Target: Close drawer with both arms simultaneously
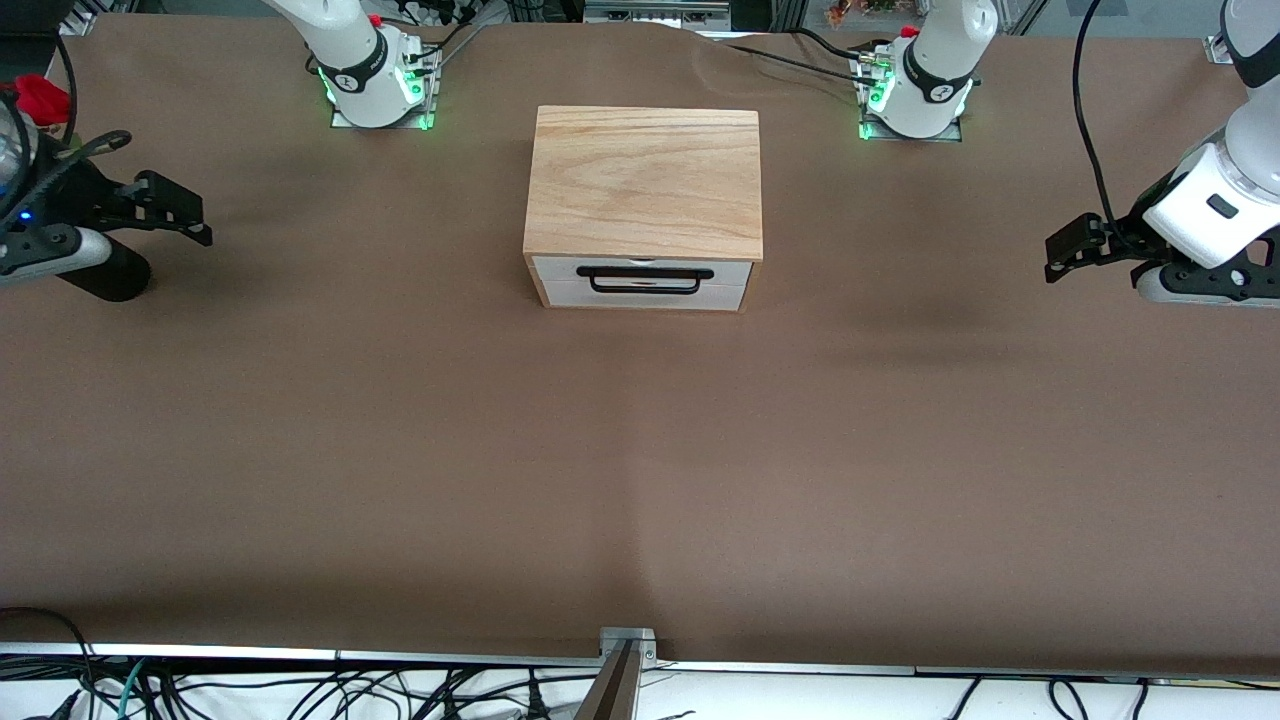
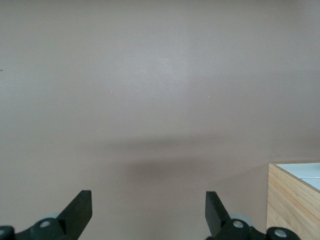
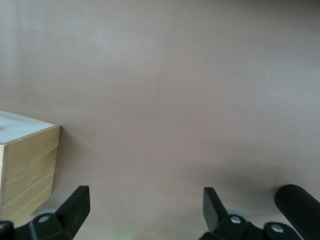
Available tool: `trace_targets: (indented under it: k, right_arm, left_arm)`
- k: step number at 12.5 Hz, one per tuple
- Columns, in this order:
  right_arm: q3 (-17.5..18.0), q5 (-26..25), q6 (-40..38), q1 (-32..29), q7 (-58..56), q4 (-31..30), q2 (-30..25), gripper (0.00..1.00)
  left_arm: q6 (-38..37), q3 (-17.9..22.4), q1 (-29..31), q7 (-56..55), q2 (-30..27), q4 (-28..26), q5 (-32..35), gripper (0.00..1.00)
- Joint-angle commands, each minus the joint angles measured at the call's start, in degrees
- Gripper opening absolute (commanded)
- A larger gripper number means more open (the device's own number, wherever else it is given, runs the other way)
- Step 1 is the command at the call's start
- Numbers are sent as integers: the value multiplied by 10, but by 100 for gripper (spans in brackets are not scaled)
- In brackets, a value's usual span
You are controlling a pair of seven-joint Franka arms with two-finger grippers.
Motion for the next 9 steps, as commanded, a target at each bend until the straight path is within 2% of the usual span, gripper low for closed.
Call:
trace_targets:
  k: [1,9]
  right_arm:
    - [30,-12,-14,-22,9,-2,-7,100]
    - [31,-36,-22,-21,11,-2,-7,100]
  left_arm:
    - [-13,2,-10,-10,-2,5,8,100]
    - [-13,1,-11,-9,-1,7,8,100]
